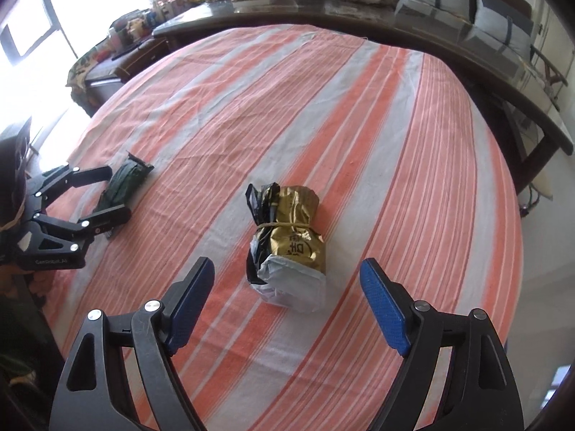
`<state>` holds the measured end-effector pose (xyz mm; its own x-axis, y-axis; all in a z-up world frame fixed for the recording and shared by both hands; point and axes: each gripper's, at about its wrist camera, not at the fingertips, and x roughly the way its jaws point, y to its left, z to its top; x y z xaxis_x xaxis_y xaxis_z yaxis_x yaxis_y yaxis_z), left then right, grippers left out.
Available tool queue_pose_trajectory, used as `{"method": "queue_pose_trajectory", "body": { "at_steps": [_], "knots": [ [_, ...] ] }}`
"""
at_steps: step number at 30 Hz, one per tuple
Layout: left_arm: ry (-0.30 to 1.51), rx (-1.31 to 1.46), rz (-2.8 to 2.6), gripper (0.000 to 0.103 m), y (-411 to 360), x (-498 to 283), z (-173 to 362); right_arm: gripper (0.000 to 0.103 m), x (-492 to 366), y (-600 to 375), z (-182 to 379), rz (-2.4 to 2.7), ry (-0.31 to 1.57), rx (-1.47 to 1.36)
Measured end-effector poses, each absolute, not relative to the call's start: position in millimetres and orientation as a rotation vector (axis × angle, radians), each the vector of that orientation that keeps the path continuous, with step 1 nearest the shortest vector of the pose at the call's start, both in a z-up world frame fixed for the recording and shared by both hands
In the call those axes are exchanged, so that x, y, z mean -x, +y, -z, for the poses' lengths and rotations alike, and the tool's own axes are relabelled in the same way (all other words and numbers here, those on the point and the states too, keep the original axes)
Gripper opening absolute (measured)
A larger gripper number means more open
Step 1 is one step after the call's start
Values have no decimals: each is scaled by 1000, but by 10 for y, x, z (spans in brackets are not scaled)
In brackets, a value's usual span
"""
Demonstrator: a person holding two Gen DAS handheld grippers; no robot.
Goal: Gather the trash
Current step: 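Carry the green packet and gold bag to the wastebasket and open both tools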
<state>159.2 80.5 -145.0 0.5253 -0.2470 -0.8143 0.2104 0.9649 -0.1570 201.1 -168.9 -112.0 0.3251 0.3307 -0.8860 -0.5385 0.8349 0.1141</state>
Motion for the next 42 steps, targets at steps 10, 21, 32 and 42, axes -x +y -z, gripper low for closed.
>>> {"method": "queue_pose_trajectory", "body": {
  "at_steps": [10,21,32,42],
  "knots": [
    [1018,-26,261,80,644,-1697,1461,80,-2278,-1395,1200,-586,1206,260],
    [954,12,331,43,442,-1662,1336,42,-2078,-1709,1026,-555,1129,208],
    [937,48,624,43,-944,-1653,908,42,-1924,-3083,807,-421,1077,-17],
    [1001,-8,879,43,-2803,-1650,965,43,-1715,-4796,1046,-126,1108,-168]
  ]
}}
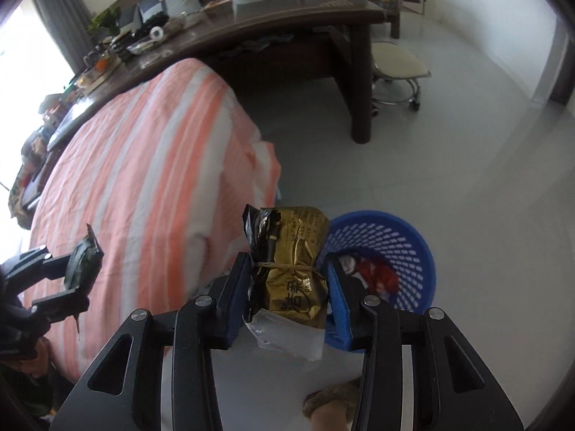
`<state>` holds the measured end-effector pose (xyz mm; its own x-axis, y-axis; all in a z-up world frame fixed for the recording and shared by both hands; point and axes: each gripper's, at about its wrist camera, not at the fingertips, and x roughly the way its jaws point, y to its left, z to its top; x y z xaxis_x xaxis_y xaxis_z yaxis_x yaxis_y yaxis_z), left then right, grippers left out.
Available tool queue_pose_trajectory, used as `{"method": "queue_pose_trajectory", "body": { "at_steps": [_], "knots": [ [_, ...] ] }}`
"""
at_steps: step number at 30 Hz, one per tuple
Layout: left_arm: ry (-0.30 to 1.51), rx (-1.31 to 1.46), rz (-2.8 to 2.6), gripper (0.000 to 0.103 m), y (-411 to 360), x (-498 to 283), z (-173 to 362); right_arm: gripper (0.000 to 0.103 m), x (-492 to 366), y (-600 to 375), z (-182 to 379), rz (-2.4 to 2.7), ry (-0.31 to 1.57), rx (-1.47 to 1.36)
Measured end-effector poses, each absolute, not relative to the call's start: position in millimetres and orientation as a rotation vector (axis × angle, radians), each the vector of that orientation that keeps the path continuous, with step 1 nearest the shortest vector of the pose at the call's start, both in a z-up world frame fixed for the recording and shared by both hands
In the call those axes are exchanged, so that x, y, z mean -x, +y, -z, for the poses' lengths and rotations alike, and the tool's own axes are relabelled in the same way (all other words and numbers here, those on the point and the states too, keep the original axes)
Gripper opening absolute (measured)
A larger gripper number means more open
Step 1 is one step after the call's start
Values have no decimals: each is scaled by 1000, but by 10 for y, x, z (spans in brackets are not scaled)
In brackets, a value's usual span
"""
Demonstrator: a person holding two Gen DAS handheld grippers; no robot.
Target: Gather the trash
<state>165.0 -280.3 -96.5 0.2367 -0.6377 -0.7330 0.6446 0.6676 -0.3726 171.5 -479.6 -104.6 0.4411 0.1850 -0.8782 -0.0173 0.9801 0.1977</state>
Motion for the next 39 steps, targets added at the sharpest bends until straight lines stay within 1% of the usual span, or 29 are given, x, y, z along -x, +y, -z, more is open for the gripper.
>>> {"method": "queue_pose_trajectory", "body": {
  "at_steps": [7,13,15,16,18,19,20,21,23,26,29,30,31,32,33,35,36,37,39],
  "knots": [
    [1089,-41,903,43,-3749,-1905,1433,43,-1696,-5540,1549,11,1151,-295],
    [1127,-64,885,44,-4176,-2064,1881,44,-1712,-5965,1924,44,1179,-439],
    [1141,-71,873,47,-4279,-2140,2016,44,-1735,-6072,1997,43,1182,-471],
    [1152,-79,860,51,-4322,-2173,2085,47,-1751,-6112,2046,38,1183,-487],
    [1179,-94,835,58,-4392,-2242,2209,49,-1781,-6185,2157,35,1182,-529],
    [1185,-94,831,58,-4417,-2274,2256,60,-1781,-6201,2211,31,1181,-554],
    [1188,-94,828,58,-4441,-2296,2283,65,-1776,-6231,2261,29,1184,-574],
    [1184,-94,826,58,-4443,-2292,2288,67,-1768,-6263,2295,34,1188,-580],
    [1152,-99,826,58,-4438,-2264,2230,68,-1749,-6299,2284,37,1183,-578],
    [1077,-121,843,58,-4388,-2086,2014,76,-1665,-6368,2159,55,1140,-580],
    [990,-125,860,59,-4294,-1906,1704,91,-1554,-6370,1961,104,1096,-545],
    [964,-116,863,69,-4242,-1837,1603,99,-1490,-6355,1864,125,1082,-531],
    [936,-101,862,82,-4152,-1743,1496,103,-1427,-6334,1766,144,1066,-525],
    [909,-84,859,86,-4078,-1662,1399,103,-1351,-6310,1670,156,1050,-523],
    [891,-74,861,87,-3997,-1572,1322,103,-1277,-6274,1568,164,1029,-522],
    [901,-93,854,91,-3885,-1419,1235,103,-1081,-6184,1373,178,976,-499],
    [911,-106,846,98,-3842,-1352,1196,103,-978,-6122,1303,190,958,-471],
    [910,-106,839,103,-3777,-1275,1175,103,-861,-6047,1248,209,948,-439],
    [904,-114,801,103,-3674,-1158,1128,103,-649,-5897,1215,267,955,-373]
  ]
}}
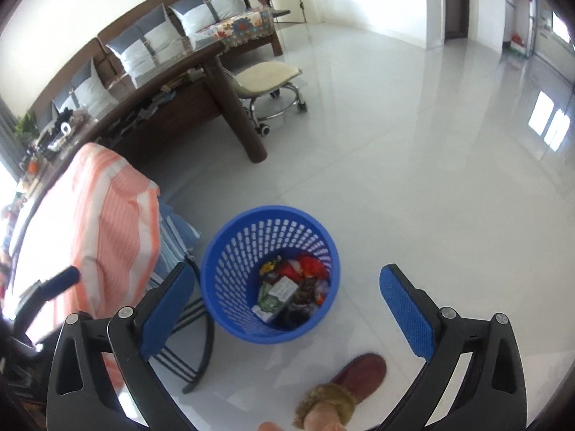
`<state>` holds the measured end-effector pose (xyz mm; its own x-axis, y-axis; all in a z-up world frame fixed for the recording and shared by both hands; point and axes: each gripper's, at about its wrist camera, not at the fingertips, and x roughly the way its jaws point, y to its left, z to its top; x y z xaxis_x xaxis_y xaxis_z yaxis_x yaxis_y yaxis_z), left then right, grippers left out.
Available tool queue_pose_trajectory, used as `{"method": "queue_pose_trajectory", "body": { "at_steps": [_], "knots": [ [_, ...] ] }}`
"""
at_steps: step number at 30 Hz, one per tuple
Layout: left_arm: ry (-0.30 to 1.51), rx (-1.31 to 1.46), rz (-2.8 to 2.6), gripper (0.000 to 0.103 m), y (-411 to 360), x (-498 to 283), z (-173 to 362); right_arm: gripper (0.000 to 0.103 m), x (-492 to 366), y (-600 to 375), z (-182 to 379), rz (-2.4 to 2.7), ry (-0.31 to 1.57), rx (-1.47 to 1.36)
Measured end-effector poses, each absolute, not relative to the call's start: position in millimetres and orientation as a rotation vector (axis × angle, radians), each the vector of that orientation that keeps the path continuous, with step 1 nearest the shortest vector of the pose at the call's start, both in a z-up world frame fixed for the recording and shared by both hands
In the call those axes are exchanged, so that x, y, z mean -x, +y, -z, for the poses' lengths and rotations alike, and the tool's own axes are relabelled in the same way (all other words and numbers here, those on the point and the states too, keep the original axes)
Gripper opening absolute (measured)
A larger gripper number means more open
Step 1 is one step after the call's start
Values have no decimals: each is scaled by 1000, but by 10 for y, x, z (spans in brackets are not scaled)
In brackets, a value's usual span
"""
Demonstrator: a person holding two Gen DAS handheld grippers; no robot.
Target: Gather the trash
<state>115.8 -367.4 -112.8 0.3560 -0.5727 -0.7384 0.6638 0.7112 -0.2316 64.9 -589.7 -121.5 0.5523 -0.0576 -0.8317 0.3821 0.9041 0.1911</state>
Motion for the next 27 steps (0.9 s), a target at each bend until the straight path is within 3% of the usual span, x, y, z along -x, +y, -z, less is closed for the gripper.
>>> {"method": "queue_pose_trajectory", "body": {
  "at_steps": [12,27],
  "knots": [
    [797,-251,583,103,-3354,-693,752,103,50,-5395,868,335,925,-242],
    [910,-250,604,103,-3317,-699,838,103,217,-5069,810,298,1000,-226]
  ]
}}
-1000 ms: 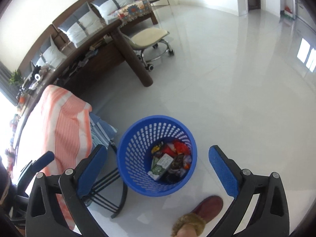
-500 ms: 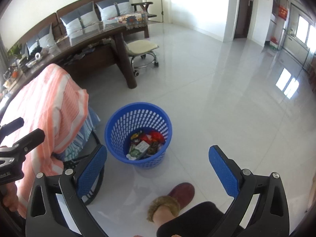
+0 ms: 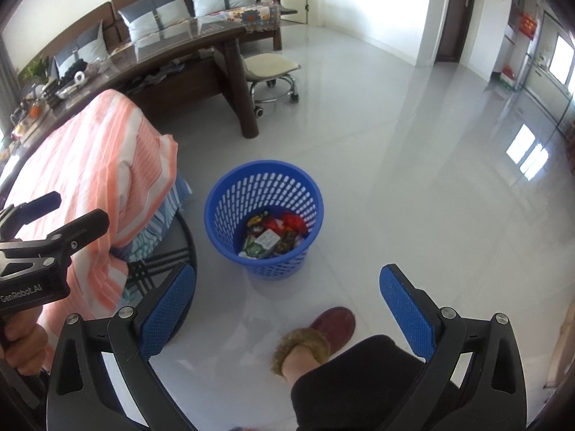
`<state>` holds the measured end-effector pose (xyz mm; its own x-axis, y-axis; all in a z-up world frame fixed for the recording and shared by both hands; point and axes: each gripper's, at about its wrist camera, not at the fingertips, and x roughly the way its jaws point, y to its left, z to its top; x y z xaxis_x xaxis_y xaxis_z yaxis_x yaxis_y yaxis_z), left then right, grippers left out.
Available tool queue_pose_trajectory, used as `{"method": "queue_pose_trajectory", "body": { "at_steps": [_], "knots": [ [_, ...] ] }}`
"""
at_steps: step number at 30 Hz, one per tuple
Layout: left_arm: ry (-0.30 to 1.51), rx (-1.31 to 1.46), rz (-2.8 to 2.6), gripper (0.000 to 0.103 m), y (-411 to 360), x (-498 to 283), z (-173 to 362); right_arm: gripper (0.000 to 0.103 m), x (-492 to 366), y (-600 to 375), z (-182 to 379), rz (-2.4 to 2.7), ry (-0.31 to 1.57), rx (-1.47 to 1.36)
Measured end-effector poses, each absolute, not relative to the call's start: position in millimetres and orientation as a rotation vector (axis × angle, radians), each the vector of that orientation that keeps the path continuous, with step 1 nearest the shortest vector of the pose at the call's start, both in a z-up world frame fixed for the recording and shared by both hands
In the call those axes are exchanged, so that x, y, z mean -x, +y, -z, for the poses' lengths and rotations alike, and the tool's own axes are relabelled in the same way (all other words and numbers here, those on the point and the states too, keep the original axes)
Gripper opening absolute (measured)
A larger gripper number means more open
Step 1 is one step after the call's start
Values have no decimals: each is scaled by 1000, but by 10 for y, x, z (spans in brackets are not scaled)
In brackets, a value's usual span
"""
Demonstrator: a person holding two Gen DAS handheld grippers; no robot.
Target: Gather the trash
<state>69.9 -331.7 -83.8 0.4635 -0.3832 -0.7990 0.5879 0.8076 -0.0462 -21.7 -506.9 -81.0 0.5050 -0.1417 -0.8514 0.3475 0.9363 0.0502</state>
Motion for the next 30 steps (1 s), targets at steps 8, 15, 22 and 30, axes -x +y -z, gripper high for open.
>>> {"method": "queue_pose_trajectory", "body": {
  "at_steps": [8,15,22,30],
  "knots": [
    [923,-262,607,103,-3361,-705,878,103,223,-5056,833,290,1009,-239],
    [933,-262,602,103,-3360,-730,905,103,227,-5069,826,289,1005,-253],
    [940,-254,606,103,-3348,-742,902,103,234,-5047,853,280,1009,-264],
    [938,-265,602,103,-3360,-729,918,103,239,-5040,857,280,1010,-265]
  ]
}}
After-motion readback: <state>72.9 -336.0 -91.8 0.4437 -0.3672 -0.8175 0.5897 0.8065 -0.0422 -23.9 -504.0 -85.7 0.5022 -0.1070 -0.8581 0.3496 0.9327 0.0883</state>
